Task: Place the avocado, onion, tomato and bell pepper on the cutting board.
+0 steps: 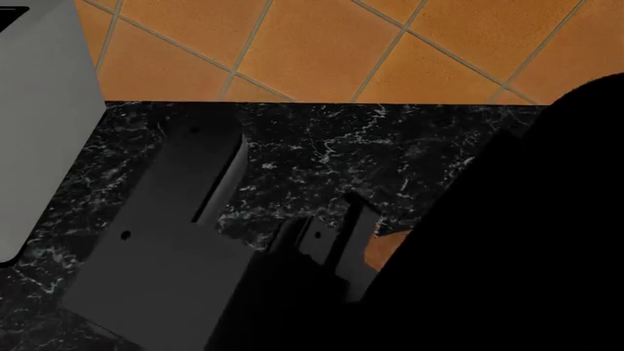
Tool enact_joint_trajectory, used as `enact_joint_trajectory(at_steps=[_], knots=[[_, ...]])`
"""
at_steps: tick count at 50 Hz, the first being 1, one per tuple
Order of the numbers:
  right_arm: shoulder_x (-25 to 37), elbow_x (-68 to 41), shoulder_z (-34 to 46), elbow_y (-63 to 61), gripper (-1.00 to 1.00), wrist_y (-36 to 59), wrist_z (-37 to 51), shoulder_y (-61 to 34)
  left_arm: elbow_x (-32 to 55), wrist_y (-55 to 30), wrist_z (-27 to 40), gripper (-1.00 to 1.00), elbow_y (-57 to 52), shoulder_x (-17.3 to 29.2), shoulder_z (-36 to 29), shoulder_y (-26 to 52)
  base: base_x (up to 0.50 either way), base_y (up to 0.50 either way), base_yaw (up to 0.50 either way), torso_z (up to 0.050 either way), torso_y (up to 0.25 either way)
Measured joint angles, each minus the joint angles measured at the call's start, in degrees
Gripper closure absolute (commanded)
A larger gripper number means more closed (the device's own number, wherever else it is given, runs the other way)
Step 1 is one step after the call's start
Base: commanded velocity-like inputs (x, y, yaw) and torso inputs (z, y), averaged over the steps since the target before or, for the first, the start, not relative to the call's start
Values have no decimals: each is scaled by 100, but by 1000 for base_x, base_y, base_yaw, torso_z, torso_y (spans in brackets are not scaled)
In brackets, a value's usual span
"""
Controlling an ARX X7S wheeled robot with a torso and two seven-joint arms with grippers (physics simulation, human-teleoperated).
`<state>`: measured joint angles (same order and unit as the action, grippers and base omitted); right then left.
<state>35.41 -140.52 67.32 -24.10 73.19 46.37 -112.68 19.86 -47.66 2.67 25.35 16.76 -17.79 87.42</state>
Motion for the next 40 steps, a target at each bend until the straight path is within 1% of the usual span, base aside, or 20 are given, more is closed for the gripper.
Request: enact_joint_trajectory(at_steps=[9,25,40], knots=[[594,-262,26,-217,100,-287,416,-282,7,44,-16,-100,69,-34,-25,43,0,0,0,0,0],[1813,-490,-10,-606,100,-665,1129,-583,77,-62,28,-100,-127,18,11,-10,0,0,0,0,0],[2827,-2,-208,-685,100,-790,1107,-256,128,-125,84,-100,-238,45,53,-37,0,0,0,0,0]])
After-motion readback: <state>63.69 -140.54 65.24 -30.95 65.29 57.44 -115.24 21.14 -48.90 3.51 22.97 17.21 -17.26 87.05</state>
